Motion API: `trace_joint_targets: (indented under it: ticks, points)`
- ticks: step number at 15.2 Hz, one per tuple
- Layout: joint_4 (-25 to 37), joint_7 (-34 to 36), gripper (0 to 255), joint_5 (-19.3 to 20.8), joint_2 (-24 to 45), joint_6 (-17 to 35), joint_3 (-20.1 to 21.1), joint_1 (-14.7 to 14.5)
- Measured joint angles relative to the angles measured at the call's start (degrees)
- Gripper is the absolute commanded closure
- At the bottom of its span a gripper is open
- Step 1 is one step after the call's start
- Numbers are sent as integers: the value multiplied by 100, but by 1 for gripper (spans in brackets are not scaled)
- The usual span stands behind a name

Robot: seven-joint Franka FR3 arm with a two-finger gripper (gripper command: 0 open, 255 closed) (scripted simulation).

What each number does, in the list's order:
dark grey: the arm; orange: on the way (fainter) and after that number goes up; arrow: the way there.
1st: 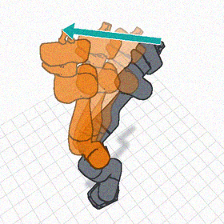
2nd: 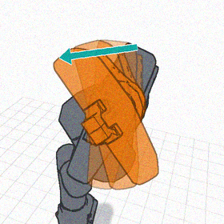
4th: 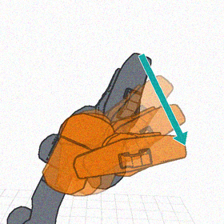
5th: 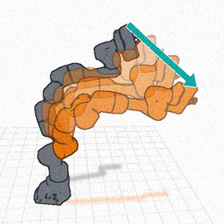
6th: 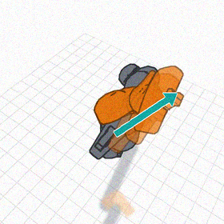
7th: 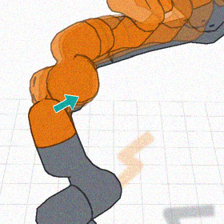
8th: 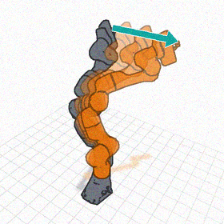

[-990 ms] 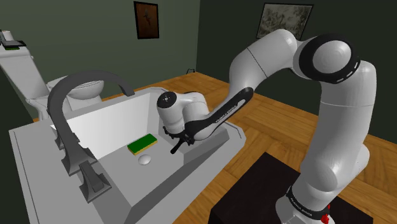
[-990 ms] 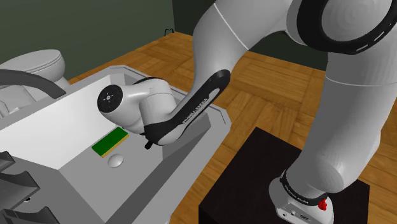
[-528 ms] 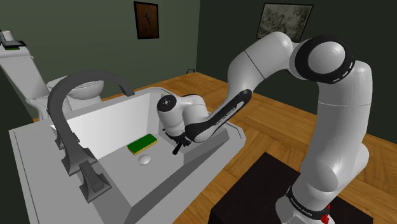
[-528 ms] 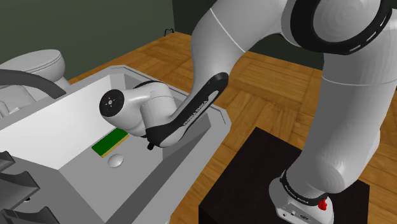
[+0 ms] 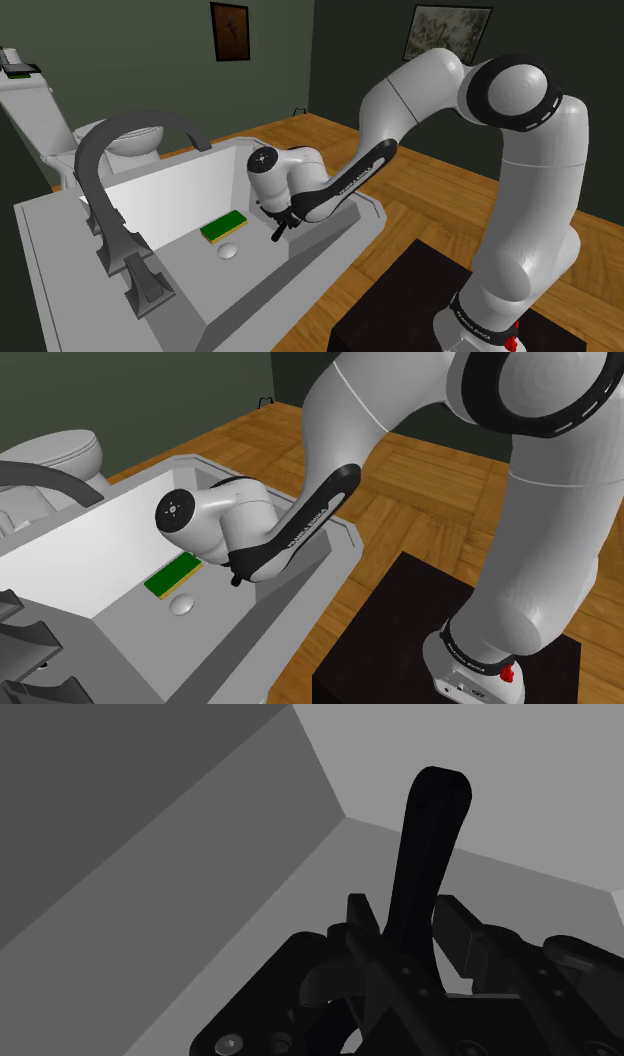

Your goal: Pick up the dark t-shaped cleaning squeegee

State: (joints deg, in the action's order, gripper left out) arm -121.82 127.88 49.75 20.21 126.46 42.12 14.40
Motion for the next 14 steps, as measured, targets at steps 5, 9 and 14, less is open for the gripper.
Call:
trace_joint_targets:
  ticks: [5, 9, 14]
  points:
    - [28, -290, 255, -332, -289, -138, 146, 119]
    - [74, -556, 255, -636, -549, -271, 268, 215]
    - [134, -831, 255, -950, -820, -422, 376, 305]
